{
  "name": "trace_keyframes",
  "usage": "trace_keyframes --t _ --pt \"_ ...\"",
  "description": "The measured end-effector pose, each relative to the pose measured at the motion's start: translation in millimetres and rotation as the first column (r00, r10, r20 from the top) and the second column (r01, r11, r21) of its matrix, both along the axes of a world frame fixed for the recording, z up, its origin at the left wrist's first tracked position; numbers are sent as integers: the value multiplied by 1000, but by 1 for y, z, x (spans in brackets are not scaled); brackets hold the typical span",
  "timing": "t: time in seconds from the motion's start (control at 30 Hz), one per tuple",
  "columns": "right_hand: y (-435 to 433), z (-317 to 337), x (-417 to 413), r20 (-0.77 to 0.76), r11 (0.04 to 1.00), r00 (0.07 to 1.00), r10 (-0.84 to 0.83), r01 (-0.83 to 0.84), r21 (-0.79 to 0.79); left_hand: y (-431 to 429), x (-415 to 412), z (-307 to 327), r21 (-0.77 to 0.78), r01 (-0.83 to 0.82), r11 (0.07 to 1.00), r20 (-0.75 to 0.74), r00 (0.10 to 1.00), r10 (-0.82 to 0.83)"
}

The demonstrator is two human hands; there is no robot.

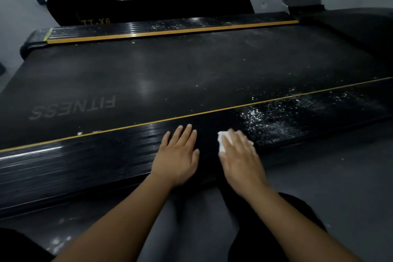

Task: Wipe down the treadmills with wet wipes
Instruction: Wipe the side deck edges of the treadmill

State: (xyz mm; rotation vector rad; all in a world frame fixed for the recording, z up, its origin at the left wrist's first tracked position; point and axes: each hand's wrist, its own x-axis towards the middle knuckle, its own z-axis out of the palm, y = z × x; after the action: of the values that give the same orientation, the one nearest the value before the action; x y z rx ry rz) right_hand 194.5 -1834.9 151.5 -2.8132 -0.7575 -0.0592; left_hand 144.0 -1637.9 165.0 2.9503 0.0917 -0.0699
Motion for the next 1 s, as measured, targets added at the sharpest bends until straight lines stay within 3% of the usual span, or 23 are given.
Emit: trace_keyframes --t 0.1,0.3,0.47,0.6,0.7,0.87,1.0 --pt "-1 6 31 14 992 992 -127 127 -4 -14 -3 1 18 19 1000 -13 1000 -19" --pt "1 6 -11 4 988 988 157 -157 8 -20 1 2 36 23 999 -45 999 -21" --pt "-18 11 51 -6 997 997 -75 76 32 -26 9 7 48 4 999 -80 997 -1" --pt "1 3 19 53 995 998 -21 15 104 -35 29 14 54 31 998 -115 993 -25" --pt "-34 3 19 142 986 990 -8 -16 168 -39 42 11 46 68 997 -100 993 -63" --pt "-37 0 70 214 950 956 -200 136 281 -38 55 5 39 138 990 -63 989 -136" --pt "-2 -11 32 197 981 980 -28 -11 193 -36 65 2 34 193 981 -5 981 -193"
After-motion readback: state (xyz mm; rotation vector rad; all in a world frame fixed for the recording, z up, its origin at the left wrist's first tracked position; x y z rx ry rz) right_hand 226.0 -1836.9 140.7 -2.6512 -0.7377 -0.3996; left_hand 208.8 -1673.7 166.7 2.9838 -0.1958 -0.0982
